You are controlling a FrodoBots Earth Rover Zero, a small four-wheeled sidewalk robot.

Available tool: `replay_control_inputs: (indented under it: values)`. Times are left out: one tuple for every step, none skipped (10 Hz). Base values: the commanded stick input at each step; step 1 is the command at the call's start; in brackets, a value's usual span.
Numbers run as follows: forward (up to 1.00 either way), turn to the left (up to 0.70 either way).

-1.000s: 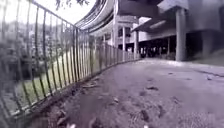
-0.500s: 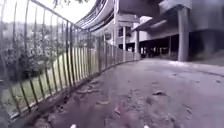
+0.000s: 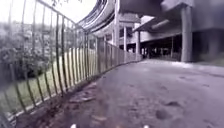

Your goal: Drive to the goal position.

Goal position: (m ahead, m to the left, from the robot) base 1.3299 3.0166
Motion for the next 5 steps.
replay_control_inputs:
  values:
    - [0.70,-0.35]
    - [0.70,-0.32]
    - [0.70,-0.12]
    - [0.70,0.00]
    - [0.70,0.00]
